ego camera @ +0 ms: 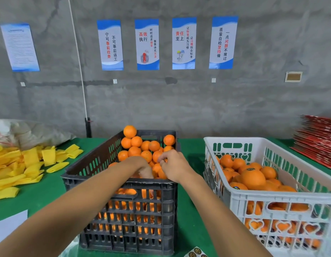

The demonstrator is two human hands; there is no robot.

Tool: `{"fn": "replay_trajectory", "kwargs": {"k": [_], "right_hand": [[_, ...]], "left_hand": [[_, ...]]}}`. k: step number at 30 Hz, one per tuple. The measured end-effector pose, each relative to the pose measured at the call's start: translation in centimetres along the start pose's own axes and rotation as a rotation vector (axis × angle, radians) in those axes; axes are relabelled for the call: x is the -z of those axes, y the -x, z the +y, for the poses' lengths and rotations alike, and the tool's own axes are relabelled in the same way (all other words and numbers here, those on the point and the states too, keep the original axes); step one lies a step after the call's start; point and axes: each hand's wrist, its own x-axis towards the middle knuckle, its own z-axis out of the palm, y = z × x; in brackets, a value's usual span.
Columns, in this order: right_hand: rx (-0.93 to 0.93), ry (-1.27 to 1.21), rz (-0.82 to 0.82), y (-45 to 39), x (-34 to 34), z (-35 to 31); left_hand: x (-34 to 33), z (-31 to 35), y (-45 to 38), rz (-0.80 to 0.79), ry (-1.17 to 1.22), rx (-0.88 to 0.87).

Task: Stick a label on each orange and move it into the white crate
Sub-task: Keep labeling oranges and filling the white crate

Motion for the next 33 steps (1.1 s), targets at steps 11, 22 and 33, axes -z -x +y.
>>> {"fn": "replay_trajectory", "kwargs": {"k": [11, 22, 33], "right_hand": [[0.017, -0.091, 0.206, 0.0, 0.0, 0.3], [0.192, -0.428, 0.476, 7.9, -0.2, 3.0], [-0.109, -0.276, -0.369, 21.1, -4.8, 15.2]], "left_hand": [[-0.6, 1.1, 6.7, 1.024, 0.371, -0.506], [-7.1, 3.9, 8.0, 1.228, 0.563, -0.698], [-6.9, 4.1, 7.4, 1.08, 0.458, -0.51]]}}
